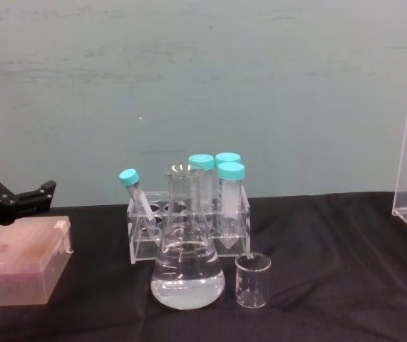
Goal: Place the experimental apparatus aside using one hand.
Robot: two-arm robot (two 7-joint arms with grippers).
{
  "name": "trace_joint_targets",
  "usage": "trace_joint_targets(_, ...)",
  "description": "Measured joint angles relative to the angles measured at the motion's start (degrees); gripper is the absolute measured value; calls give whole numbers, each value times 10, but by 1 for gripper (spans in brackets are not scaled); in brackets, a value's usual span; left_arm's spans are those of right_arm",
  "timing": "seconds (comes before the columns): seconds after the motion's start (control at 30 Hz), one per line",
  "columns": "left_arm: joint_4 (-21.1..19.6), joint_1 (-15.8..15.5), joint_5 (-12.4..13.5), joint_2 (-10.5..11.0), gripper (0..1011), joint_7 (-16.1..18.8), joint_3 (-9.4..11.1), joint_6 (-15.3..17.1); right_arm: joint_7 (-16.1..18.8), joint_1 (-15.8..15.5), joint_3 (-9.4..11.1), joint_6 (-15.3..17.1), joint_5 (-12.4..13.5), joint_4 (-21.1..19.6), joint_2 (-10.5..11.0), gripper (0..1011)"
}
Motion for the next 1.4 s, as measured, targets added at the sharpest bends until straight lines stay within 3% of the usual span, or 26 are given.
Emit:
trace_joint_targets(0.37, 0, 0, 0, 0, 1000, 0, 0, 0, 21, -50, 3, 0, 4, -65, 7, 1000)
trace_joint_targets(0.7, 0, 0, 0, 0, 1000, 0, 0, 0, 67, -86, -7, -32, 16, -99, 44, 1000)
trace_joint_targets(1.4, 0, 0, 0, 0, 1000, 0, 0, 0, 163, -70, -28, -83, 83, -65, 133, 1000)
